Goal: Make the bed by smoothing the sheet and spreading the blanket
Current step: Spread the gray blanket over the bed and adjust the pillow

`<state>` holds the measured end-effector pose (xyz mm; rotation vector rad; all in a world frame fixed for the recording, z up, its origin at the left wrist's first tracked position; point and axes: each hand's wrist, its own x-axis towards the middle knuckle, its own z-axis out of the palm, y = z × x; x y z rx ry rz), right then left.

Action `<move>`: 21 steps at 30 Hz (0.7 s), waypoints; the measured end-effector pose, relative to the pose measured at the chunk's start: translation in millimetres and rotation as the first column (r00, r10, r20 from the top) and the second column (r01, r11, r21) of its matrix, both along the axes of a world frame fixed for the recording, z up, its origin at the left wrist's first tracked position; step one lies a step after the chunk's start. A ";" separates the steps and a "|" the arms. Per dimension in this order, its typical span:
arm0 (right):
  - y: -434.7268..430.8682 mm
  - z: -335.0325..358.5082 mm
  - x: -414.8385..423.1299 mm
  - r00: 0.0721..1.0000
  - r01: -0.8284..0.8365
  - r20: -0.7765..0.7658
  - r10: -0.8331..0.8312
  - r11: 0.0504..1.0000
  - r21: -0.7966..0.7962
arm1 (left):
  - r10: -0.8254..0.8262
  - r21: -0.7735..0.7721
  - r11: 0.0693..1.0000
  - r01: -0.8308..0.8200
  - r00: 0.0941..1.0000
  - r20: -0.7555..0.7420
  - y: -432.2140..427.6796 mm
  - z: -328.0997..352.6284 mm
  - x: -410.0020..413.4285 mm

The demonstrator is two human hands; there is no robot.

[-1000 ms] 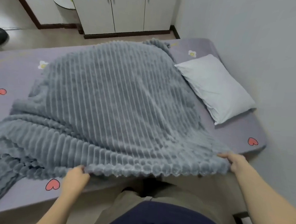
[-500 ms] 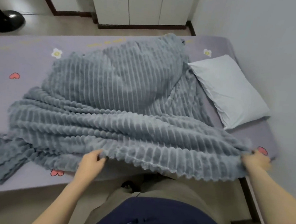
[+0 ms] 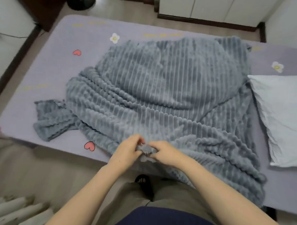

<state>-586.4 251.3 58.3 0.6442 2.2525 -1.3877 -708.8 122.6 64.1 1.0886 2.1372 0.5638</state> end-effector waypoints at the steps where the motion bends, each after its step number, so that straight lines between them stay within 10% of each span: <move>1: 2.1 1.9 0.7 1.000 0.020 -0.004 -0.020 0.998 -0.061 | 0.066 -0.007 0.998 -0.065 0.996 0.062 -6.0 -3.0 -6.0; 5: 11.5 15.4 6.9 0.987 0.151 0.004 -0.158 0.936 -0.317 | 0.027 -0.077 0.997 -0.014 0.983 0.179 -25.9 -15.4 -8.2; 9: 25.2 20.6 19.9 0.945 0.324 0.183 -0.270 0.698 -0.638 | -0.212 -0.242 0.953 0.182 0.972 -0.104 -38.1 -34.2 -1.5; 12: 43.1 18.3 27.0 0.951 0.308 0.230 -0.205 0.665 -0.681 | 0.066 -0.312 0.944 -0.107 0.988 -0.139 -43.8 -40.3 -2.4; 16: 80.9 -19.6 25.7 0.940 -0.096 0.331 0.081 0.995 0.031 | 0.481 -0.226 0.859 -0.459 0.876 0.048 -53.1 -34.1 -14.2; 19: 89.4 -28.9 6.1 0.767 -0.541 0.553 0.325 0.792 0.284 | 0.427 -0.111 0.900 -0.421 0.903 0.043 -50.9 -21.2 -20.1; 21: 69.0 -20.3 -23.1 0.822 -0.534 0.358 0.443 0.817 0.217 | 0.411 -0.002 0.909 -0.416 0.897 0.163 -43.4 -8.3 -22.4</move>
